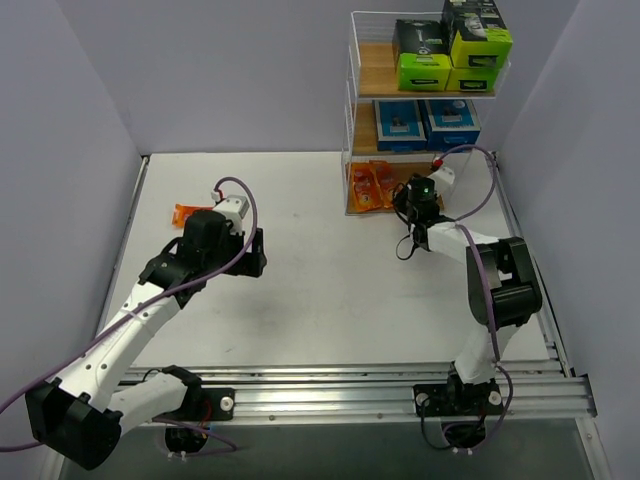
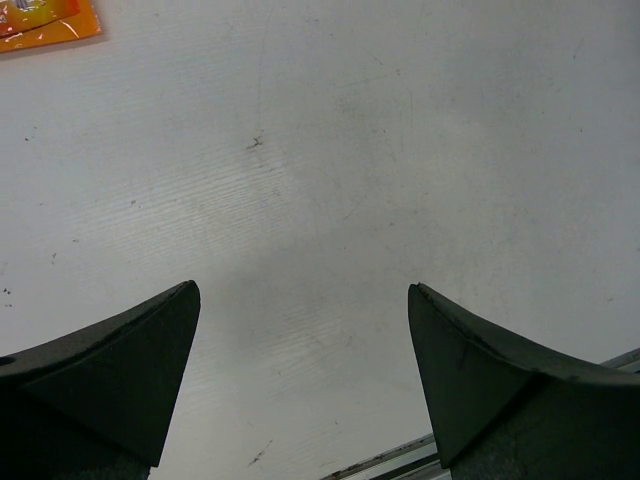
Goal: Place and organize the shaving razors onto the shelf
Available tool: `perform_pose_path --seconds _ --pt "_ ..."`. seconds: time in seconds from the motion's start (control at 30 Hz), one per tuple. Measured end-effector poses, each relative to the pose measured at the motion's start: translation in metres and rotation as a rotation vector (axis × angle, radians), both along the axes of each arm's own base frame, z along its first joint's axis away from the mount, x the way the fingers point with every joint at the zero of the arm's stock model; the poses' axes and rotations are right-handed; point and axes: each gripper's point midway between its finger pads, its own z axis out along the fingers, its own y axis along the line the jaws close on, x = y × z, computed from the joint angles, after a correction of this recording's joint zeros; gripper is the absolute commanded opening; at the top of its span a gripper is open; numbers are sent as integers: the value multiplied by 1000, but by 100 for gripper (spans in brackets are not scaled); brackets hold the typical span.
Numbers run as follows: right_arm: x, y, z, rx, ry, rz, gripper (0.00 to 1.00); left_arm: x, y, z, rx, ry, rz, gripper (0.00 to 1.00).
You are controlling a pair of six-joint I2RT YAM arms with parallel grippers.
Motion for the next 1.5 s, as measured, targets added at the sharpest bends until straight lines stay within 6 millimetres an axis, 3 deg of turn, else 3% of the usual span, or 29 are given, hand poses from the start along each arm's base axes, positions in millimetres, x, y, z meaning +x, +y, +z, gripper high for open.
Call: perform_pose_path --seconds 0.17,0.4,0.6,0.83,0.97,1.07,1.17,1.2,1.23,1.3,1.33,1.4,1.43,1.5 --pt "-26 -4 9 13 -9 -2 38 1 3 1 6 -9 11 94" --pt "-81 5 -11 25 42 28 39 4 10 2 32 -24 46 94" --pt "-125 63 -18 13 55 174 39 7 19 6 59 -50 91 94" --pt "-170 137 -6 -5 18 372 42 7 39 28 75 -141 174 94" --pt "-181 174 8 -35 -9 487 44 4 52 46 68 -204 226 94" --pt "-169 218 29 -50 -46 586 45 0 61 58 56 -247 265 97" --pt "-150 261 42 -56 -76 671 45 -3 70 70 34 -289 305 79" --pt "-142 274 43 -62 -78 694 45 -5 72 74 26 -303 314 62" --pt "-134 287 45 -63 -83 716 45 -6 74 77 15 -314 323 56" --pt "-120 310 41 -71 -82 759 46 -9 77 83 5 -338 335 44" --pt "-114 321 37 -78 -72 783 47 -11 79 86 -3 -347 342 30" --pt "-101 346 31 -81 -70 836 47 -13 82 90 -15 -362 355 17" --pt "-94 363 29 -80 -67 877 48 -14 83 91 -18 -366 361 3" --pt "-82 389 24 -76 -74 937 50 -14 85 92 -19 -371 371 2"
